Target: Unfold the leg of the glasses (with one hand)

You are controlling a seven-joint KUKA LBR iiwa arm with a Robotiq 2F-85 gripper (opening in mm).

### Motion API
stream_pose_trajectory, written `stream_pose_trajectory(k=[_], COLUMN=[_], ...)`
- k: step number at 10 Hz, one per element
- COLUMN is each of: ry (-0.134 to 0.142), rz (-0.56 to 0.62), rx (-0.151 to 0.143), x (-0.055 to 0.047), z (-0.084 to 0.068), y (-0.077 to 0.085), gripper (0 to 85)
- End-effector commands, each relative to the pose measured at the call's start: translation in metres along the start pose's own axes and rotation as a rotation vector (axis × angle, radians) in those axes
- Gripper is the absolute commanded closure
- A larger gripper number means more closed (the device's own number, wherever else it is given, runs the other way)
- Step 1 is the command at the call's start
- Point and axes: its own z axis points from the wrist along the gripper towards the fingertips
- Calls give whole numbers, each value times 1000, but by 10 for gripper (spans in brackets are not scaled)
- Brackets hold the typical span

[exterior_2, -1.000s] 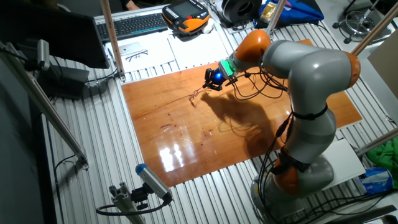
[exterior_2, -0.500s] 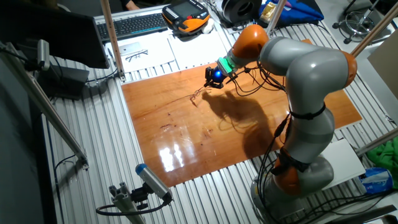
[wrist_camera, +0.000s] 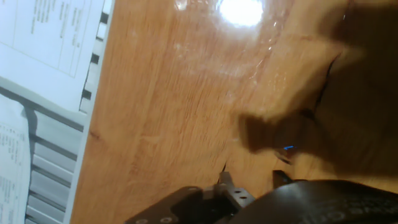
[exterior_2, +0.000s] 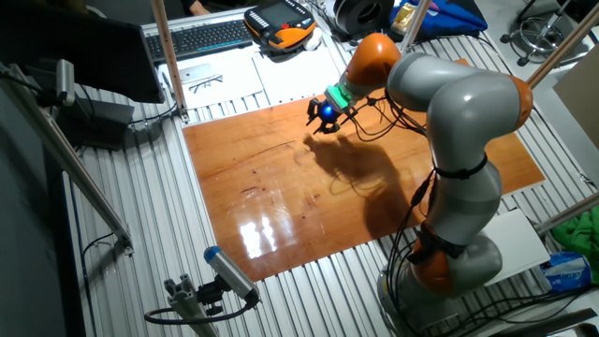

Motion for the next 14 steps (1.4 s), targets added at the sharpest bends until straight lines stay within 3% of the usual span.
stream_pose_trajectory(k=[1, 5, 10, 14], ry=[2, -2, -12, -13], rz=[-10, -47, -80, -119], rx=[5, 44, 46, 66], x=[-5, -28, -27, -26], z=[-1, -16, -20, -38], y=[0, 4, -9, -17], gripper=[170, 170, 170, 850])
